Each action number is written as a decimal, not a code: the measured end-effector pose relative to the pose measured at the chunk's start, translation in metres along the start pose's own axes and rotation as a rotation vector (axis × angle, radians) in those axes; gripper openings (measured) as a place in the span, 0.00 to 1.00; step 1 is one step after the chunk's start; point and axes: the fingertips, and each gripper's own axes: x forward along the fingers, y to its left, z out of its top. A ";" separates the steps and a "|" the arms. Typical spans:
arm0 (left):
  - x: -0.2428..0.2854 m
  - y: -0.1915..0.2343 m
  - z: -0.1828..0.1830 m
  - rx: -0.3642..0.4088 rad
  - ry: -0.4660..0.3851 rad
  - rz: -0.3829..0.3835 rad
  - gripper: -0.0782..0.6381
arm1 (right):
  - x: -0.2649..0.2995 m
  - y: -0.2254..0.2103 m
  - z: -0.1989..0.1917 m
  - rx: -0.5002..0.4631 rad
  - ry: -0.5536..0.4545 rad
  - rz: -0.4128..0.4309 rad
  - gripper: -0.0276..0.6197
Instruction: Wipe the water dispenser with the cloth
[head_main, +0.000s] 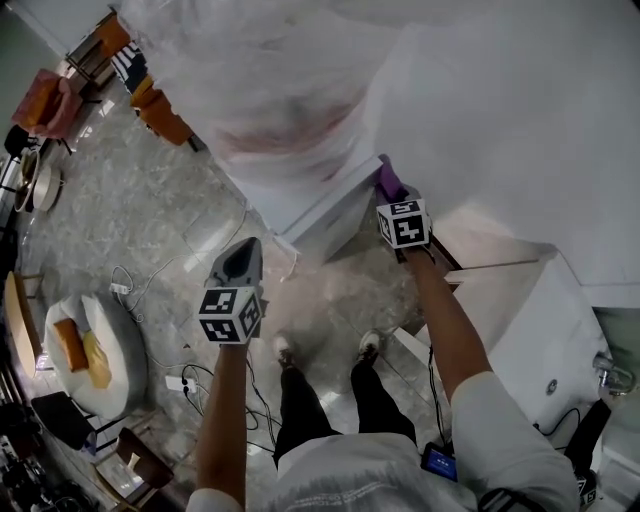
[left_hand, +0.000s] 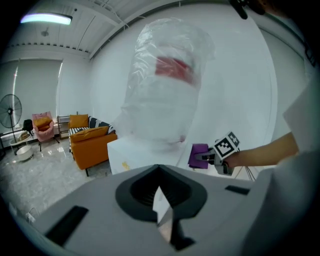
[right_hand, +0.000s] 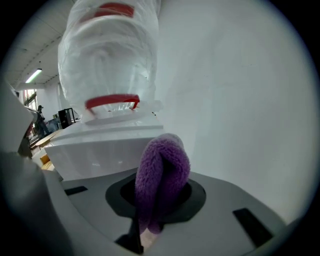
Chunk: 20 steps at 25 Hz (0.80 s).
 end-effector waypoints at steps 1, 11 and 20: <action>-0.003 0.002 -0.002 -0.005 0.000 0.006 0.13 | 0.000 0.006 0.003 -0.002 -0.013 0.005 0.14; -0.028 0.023 -0.009 -0.015 -0.014 0.034 0.13 | -0.008 0.067 0.009 -0.018 -0.060 0.056 0.14; -0.036 0.034 -0.028 -0.015 -0.004 0.040 0.13 | -0.026 0.139 0.001 -0.096 -0.116 0.172 0.14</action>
